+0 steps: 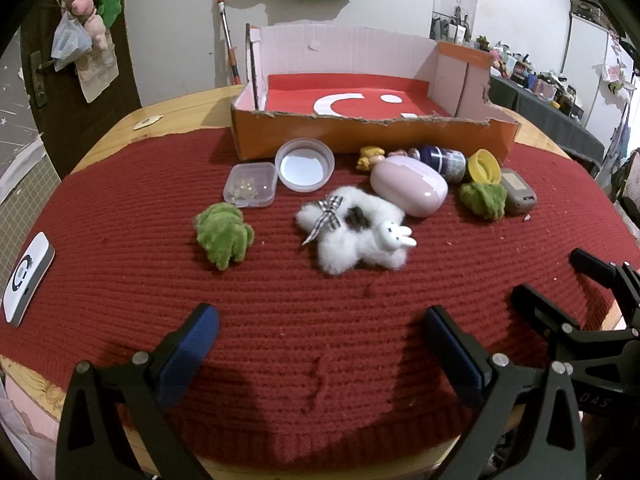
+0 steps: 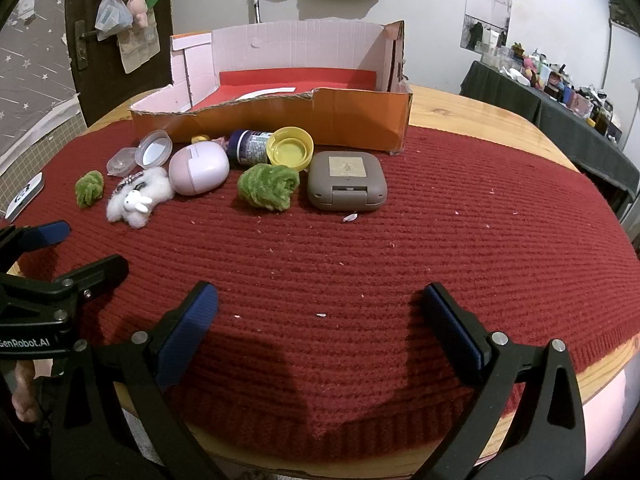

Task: Organize objects

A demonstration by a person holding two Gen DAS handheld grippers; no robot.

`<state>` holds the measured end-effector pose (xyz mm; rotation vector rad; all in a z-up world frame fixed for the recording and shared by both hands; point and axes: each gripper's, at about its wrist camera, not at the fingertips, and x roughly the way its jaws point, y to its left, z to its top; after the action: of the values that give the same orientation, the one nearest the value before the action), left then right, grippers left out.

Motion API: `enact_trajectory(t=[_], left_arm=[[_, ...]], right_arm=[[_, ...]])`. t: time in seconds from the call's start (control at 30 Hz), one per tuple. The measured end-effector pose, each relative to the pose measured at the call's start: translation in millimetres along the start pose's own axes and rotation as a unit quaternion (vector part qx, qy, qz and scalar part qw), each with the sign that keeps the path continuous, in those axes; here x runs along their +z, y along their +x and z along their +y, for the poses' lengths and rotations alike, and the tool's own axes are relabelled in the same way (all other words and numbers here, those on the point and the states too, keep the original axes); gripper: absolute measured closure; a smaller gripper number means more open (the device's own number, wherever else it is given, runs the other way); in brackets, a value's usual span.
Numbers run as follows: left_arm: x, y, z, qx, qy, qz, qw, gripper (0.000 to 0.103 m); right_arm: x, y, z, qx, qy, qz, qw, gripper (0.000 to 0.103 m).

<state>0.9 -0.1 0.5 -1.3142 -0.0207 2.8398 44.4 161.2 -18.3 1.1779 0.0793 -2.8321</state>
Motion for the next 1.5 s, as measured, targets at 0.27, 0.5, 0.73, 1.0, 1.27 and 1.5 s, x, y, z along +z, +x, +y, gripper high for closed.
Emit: enact_trajectory(t=[0.27, 0.5, 0.73, 1.0, 1.27, 1.5], left_arm=[[-0.4, 0.0, -0.2, -0.001, 0.001, 0.001, 1.0000, 0.000], [0.6, 1.1, -1.8, -0.002, 0.004, 0.005, 1.0000, 0.000], [0.9, 1.2, -2.5, -0.002, 0.004, 0.005, 1.0000, 0.000], [4.2, 1.0, -3.8, -0.012, 0.004, 0.009, 0.9999, 0.003], [12.3, 1.1, -5.9, -0.031, 0.007, 0.012, 0.9994, 0.009], [20.4, 5.6, -5.6, -0.037, 0.005, 0.011, 0.9993, 0.016]], right_arm=[[-0.9, -0.9, 0.5, 0.000, 0.000, 0.000, 1.000, 0.000], [0.2, -0.3, -1.8, -0.001, 0.001, 0.005, 1.000, 0.000], [-3.0, -2.7, -1.9, -0.002, 0.002, 0.007, 1.000, 0.000], [1.8, -2.2, -1.3, 0.011, 0.002, 0.016, 1.000, 0.002], [12.6, -4.8, 7.1, 0.029, -0.008, 0.015, 0.999, 0.024], [27.5, 3.3, 10.8, 0.036, -0.017, 0.017, 0.999, 0.046]])
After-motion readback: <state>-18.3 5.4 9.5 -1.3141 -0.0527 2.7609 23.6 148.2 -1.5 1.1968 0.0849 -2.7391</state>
